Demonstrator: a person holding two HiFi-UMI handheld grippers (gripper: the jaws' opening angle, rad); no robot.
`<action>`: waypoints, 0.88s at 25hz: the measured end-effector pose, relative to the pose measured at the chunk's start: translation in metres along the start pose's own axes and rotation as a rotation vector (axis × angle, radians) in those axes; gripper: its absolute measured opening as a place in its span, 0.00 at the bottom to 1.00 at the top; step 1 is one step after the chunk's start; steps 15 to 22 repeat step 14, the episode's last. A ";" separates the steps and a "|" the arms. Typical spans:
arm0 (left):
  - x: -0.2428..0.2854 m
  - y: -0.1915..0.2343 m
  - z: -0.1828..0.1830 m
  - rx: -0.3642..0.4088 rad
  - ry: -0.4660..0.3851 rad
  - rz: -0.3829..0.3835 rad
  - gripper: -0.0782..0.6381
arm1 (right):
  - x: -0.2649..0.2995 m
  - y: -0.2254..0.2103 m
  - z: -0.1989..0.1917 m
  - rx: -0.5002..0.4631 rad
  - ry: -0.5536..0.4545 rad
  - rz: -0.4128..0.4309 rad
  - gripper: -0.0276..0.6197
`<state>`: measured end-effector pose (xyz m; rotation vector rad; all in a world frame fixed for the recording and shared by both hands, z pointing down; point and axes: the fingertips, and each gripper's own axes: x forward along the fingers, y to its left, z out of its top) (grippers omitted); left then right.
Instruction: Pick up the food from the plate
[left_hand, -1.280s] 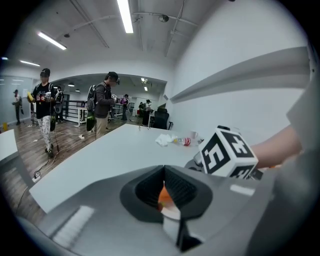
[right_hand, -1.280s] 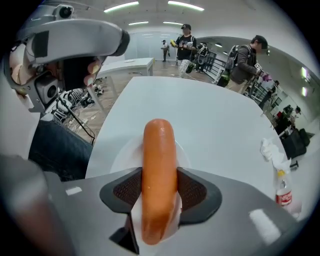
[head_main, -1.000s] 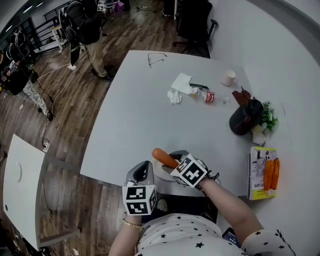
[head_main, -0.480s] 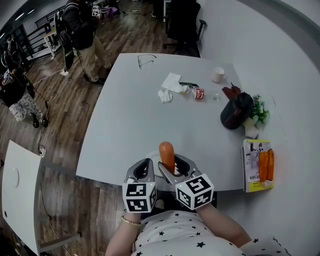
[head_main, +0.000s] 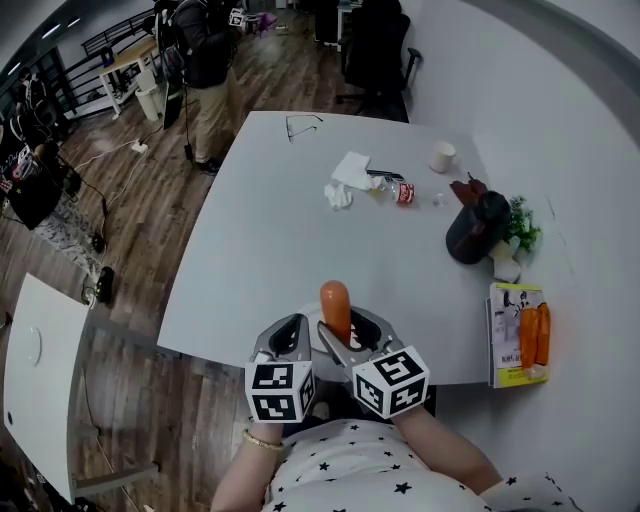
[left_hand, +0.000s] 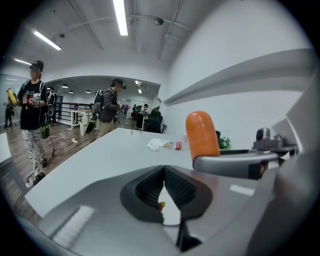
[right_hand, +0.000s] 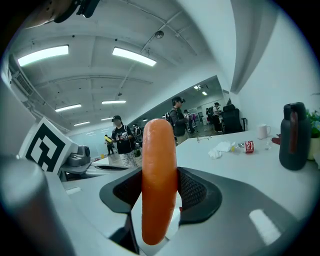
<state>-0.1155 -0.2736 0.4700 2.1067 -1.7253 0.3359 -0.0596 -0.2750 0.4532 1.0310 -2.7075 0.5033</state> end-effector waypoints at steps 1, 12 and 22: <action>-0.001 0.000 0.001 -0.001 -0.003 0.002 0.12 | 0.000 0.000 0.000 0.000 -0.002 0.001 0.37; -0.001 0.001 0.000 -0.011 -0.001 0.009 0.12 | -0.007 -0.004 0.001 -0.015 -0.001 -0.015 0.37; 0.000 0.000 0.000 -0.012 -0.001 0.010 0.12 | -0.007 -0.006 0.000 -0.015 -0.001 -0.016 0.37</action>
